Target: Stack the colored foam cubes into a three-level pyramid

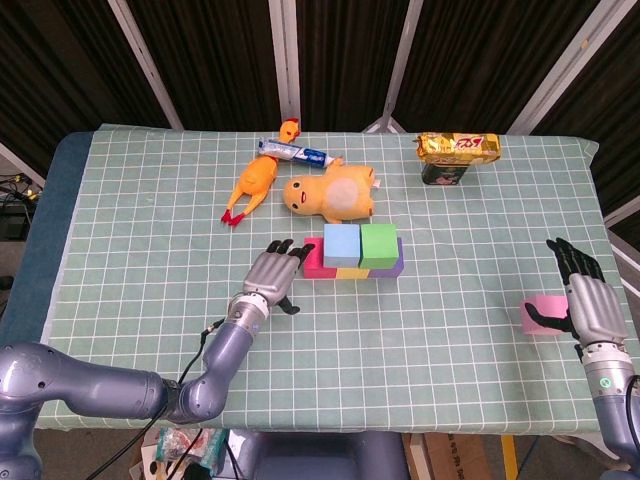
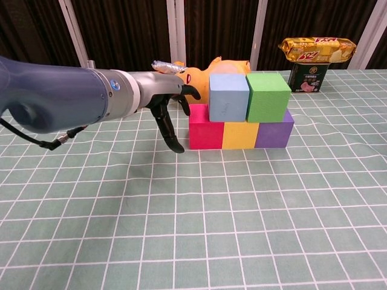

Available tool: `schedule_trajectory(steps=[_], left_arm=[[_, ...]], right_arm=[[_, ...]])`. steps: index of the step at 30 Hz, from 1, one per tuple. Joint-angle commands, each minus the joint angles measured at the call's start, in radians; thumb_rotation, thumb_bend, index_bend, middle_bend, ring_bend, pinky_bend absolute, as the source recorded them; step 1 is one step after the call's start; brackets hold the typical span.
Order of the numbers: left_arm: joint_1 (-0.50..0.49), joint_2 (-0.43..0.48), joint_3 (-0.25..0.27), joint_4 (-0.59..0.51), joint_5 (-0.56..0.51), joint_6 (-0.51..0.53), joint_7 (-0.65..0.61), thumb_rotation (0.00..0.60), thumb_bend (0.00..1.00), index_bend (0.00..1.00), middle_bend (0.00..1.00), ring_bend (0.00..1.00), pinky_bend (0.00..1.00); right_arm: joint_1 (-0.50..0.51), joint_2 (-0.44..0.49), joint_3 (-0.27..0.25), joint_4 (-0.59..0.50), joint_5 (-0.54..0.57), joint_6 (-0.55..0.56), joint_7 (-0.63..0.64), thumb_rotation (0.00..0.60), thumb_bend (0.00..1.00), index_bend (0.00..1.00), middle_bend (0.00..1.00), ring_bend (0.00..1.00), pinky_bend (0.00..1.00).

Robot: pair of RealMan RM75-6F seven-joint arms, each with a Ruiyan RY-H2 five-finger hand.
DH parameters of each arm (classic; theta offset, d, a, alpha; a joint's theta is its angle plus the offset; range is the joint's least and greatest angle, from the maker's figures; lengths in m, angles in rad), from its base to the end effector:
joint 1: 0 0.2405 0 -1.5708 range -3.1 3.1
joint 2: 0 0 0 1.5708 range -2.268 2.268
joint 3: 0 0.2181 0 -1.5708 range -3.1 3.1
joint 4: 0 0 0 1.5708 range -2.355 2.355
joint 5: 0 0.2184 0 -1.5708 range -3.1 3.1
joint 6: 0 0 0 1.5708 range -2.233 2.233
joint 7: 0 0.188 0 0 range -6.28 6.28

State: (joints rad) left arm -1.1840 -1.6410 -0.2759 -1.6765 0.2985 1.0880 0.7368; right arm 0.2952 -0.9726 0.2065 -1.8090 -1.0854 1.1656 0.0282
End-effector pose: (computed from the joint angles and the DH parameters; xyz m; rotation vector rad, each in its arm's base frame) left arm 0.0029 0.3495 -0.0782 -1.8805 -1.1588 -0.7591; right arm -0.2612 -0.3008 0.1492 1.2479 -1.1886 0.9042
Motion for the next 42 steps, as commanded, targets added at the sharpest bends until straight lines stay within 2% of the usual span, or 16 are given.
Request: schedule_trajectory(steps=[1,42], left_arm=[[-0.004,-0.007,-0.004,0.005,0.002,-0.001,0.000,0.600,0.16,0.00,0.16,0.02,0.04],[-0.010,-0.010,-0.016,-0.003,0.004,0.014,0.011,0.600,0.16,0.00,0.16,0.02,0.04]], right_arm=[[0.000,0.000,0.000,0.000,0.000,0.000,0.000,0.600,0.30,0.00,0.00,0.00,0.00],[0.001,0.003,0.001,-0.003,0.004,-0.007,0.011,0.600,0.30,0.00,0.00,0.00,0.00]])
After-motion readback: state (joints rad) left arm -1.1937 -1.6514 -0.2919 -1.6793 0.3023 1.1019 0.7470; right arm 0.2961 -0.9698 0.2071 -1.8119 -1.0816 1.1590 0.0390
